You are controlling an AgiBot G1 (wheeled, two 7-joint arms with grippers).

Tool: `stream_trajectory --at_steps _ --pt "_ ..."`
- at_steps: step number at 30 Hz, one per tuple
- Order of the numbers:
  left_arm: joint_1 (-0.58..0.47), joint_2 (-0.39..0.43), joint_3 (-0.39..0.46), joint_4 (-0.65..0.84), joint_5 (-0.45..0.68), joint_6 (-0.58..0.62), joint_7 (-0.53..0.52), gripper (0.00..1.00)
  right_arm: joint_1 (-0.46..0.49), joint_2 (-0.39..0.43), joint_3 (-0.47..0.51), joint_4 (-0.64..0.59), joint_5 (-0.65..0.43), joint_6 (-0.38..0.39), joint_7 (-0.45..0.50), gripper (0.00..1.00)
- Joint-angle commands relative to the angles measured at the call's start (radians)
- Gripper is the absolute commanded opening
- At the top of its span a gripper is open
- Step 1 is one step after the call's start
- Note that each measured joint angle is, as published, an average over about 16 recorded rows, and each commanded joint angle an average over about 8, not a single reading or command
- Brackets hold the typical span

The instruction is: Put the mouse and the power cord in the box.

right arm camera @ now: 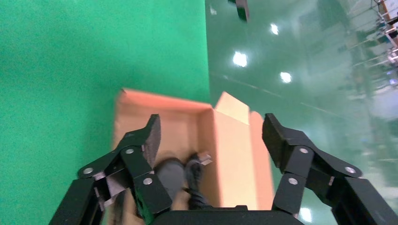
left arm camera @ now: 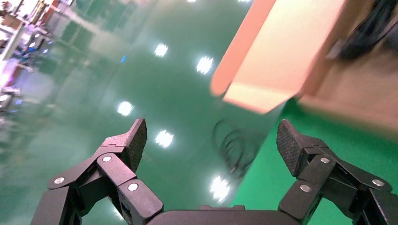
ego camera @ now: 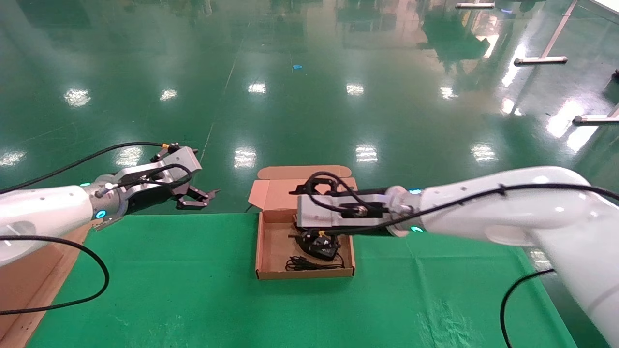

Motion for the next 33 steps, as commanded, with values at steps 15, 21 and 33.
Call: stream_trajectory --at_steps 15,21,33 --pt "0.167 -0.149 -0.180 -0.319 -0.092 0.240 -0.245 1.00 -0.163 0.203 0.178 0.206 0.199 -0.170 0.192 1.00" --pt "0.228 -0.204 -0.247 -0.438 -0.127 0.329 -0.336 1.00 -0.223 0.279 0.244 0.282 0.273 -0.233 0.263 1.00" --pt "0.352 -0.314 -0.380 -0.674 -0.195 0.507 -0.517 1.00 -0.343 0.429 0.376 0.434 0.420 -0.358 0.405 1.00"
